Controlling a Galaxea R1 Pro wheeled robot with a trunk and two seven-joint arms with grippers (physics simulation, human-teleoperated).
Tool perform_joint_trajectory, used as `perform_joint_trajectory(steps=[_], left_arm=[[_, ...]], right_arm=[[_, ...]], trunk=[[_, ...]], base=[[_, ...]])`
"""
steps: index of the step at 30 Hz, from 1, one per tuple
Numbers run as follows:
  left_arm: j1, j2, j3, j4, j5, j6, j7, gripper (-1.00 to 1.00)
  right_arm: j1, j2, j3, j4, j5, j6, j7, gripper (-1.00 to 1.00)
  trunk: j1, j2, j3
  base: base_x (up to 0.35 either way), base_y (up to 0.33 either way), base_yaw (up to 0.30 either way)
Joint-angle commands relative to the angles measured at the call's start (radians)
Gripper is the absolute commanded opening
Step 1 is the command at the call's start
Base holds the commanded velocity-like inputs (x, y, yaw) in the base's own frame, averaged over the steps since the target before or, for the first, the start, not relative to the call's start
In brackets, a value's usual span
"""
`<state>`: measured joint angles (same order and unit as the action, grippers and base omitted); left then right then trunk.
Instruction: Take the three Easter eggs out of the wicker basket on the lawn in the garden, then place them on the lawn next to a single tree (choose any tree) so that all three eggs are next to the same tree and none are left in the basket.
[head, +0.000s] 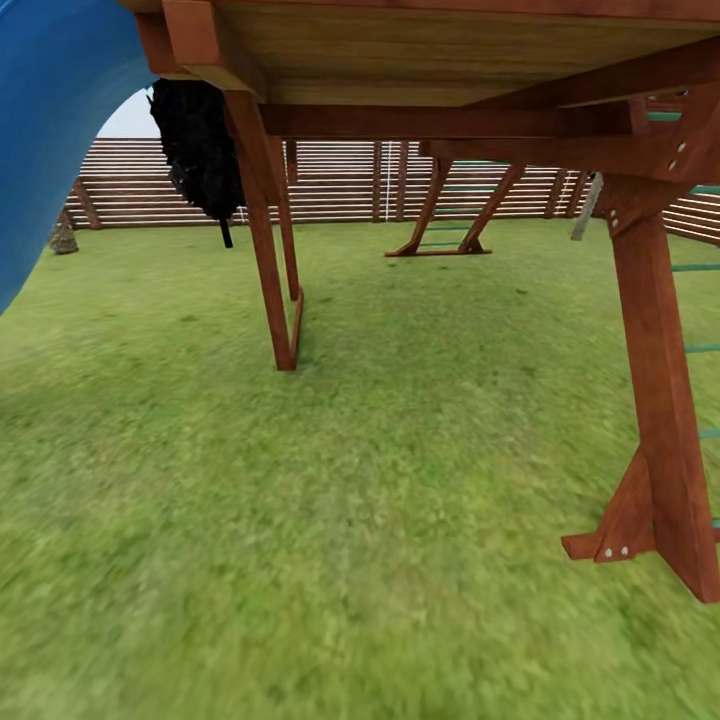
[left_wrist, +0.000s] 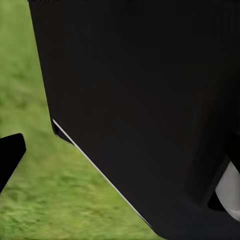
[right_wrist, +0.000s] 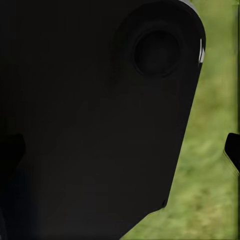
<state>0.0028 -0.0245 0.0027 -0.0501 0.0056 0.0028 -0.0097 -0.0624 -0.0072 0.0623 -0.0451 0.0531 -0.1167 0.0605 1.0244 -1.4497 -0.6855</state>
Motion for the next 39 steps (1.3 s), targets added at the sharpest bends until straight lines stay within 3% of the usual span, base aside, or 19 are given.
perform_joint_trajectory(steps=[1, 39], left_arm=[[0.000, 0.000, 0.000, -0.002, 0.001, 0.000, -0.001, 1.00], [0.000, 0.000, 0.000, -0.001, 0.001, 0.000, -0.001, 1.00]], right_arm=[[0.000, 0.000, 0.006, 0.001, 0.005, -0.003, 0.000, 1.00], [0.000, 0.000, 0.006, 0.001, 0.005, -0.003, 0.000, 1.00]], trunk=[[0.001, 0.000, -0.001], [0.001, 0.000, -0.001]], base=[[0.334, 0.000, 0.000], [0.334, 0.000, 0.000]])
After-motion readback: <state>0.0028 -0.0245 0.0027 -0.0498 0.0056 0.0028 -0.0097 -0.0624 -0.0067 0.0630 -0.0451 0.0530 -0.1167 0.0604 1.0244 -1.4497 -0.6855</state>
